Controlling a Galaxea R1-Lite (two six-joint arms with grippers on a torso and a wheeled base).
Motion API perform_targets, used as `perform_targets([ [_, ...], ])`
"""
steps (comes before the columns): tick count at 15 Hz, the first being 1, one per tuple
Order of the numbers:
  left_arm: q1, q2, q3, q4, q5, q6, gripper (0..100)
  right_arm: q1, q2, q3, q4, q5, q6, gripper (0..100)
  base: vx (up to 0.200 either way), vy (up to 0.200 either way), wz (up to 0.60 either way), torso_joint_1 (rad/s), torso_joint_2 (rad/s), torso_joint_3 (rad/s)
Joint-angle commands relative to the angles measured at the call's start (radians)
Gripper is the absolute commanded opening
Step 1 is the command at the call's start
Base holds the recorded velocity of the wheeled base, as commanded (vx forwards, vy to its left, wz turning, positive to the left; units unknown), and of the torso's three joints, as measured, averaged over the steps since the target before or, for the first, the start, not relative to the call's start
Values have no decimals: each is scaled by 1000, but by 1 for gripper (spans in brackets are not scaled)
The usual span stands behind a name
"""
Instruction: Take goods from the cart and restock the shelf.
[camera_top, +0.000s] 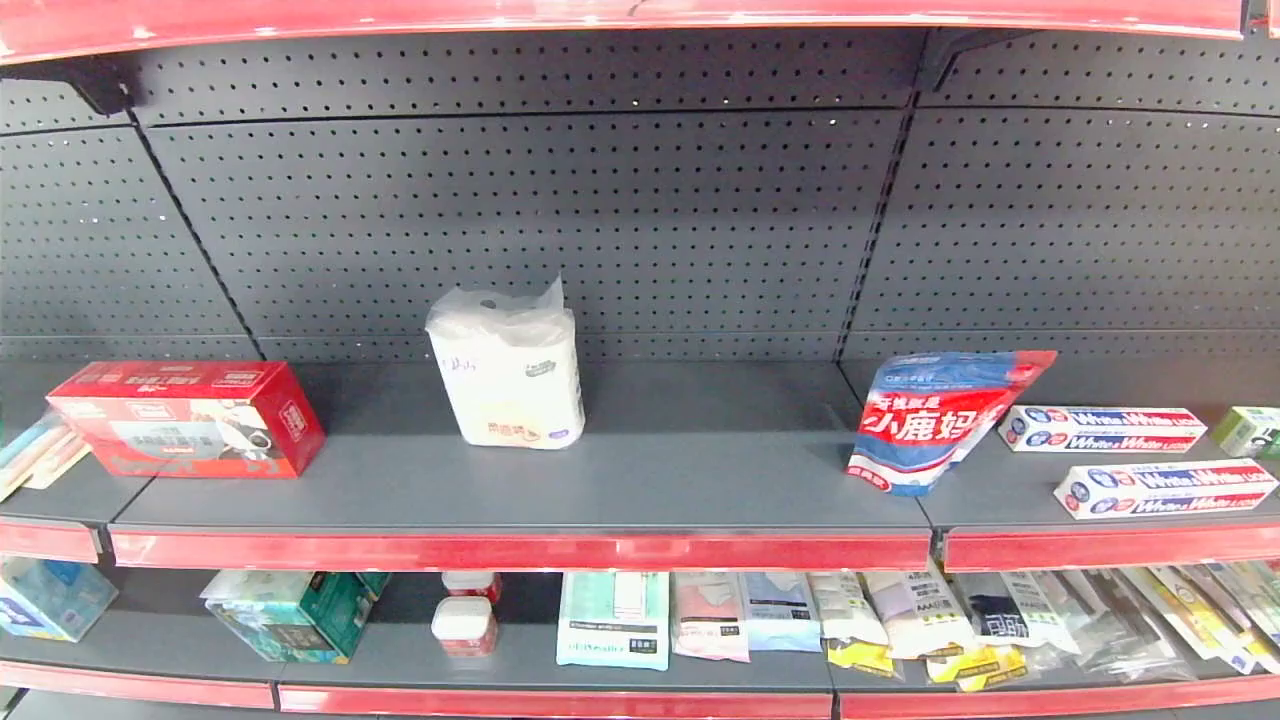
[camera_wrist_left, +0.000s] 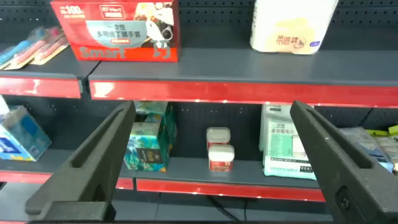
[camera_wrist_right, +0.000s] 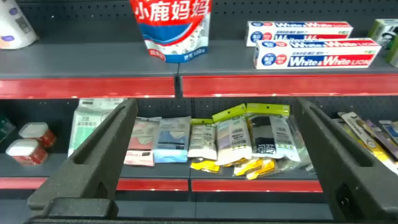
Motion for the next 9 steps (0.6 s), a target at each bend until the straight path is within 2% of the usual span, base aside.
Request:
perform_targets([
  [1,0,0,0,0,0,0,100,0,1,0,0,0,1,100,0,0,-600,2,2,2],
  [9,0,0,0,1,0,0,100,1,1,0,0,3,1,100,0,0,-600,6,5,3],
])
